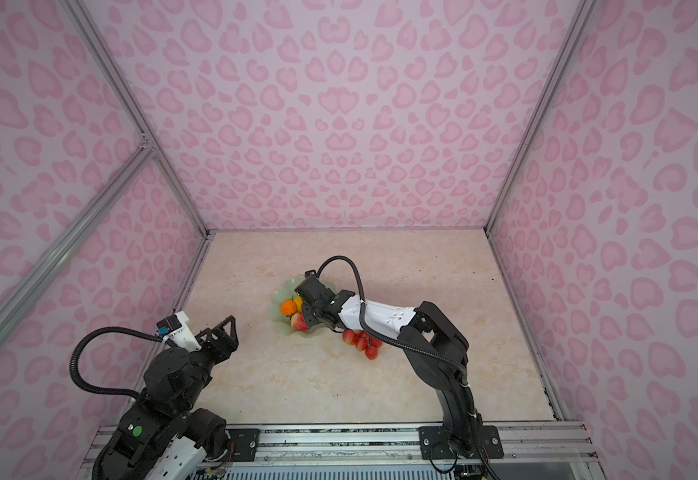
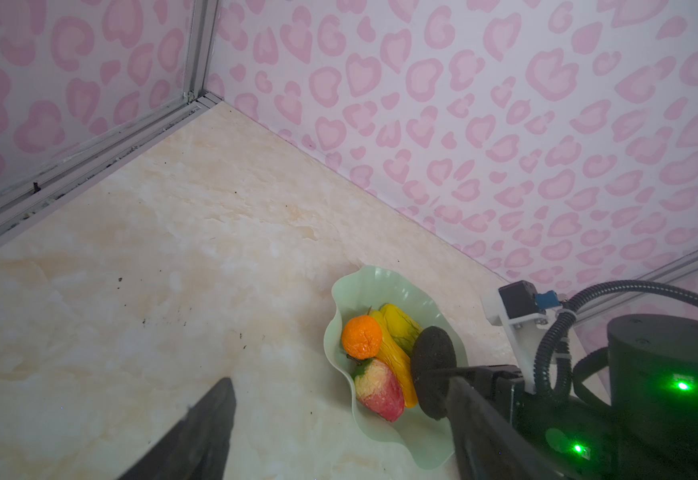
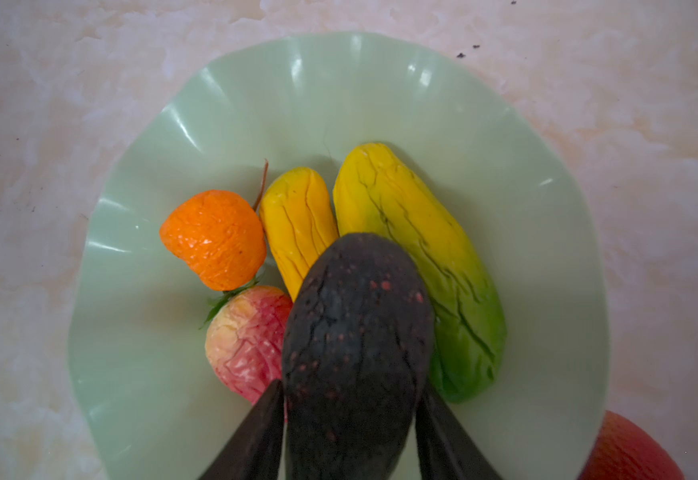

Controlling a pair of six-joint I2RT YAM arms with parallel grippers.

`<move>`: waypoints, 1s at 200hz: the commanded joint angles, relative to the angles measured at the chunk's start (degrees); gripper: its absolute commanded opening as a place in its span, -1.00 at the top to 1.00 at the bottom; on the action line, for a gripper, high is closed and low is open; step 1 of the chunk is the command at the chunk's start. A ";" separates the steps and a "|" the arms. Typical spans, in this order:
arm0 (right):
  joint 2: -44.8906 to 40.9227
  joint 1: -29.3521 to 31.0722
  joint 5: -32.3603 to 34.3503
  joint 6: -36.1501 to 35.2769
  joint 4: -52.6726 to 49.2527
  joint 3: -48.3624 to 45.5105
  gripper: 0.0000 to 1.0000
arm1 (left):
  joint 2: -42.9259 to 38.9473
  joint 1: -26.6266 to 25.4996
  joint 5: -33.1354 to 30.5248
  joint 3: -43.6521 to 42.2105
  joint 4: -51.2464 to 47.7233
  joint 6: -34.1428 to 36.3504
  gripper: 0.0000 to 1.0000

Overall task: Place and organize the fake fruits in the fruit bowl
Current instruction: 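Lift the avocado into the green bowl and open the right gripper, then reach the left gripper to the lychee stem and grasp it while the right gripper withdraws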

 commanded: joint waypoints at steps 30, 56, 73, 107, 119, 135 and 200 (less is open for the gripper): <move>-10.13 -1.53 1.66 0.41 2.93 -5.94 -0.36 | 5.73 0.00 4.46 3.42 4.04 3.39 -0.61; -19.33 -4.33 1.96 1.16 5.27 -13.39 -0.46 | 11.67 -0.01 8.95 6.71 6.57 6.55 -0.56; -26.57 -6.63 3.02 1.77 6.47 -19.86 -0.52 | 17.42 0.04 14.30 9.70 8.91 9.57 -0.52; -41.56 -11.40 8.29 2.01 8.18 -32.87 -0.71 | 33.76 -0.71 27.02 19.21 11.75 14.23 -0.34; -46.35 -13.72 8.95 2.02 8.88 -37.03 -0.79 | 39.22 -3.11 28.87 22.88 12.53 16.18 -0.30; -52.03 -18.19 6.48 2.66 8.74 -41.38 -0.86 | 47.35 -8.65 26.39 28.63 12.08 20.01 -0.28; -70.15 -31.69 0.73 4.04 4.13 -50.27 -0.95 | 81.19 -21.08 26.78 54.25 6.57 28.27 -0.17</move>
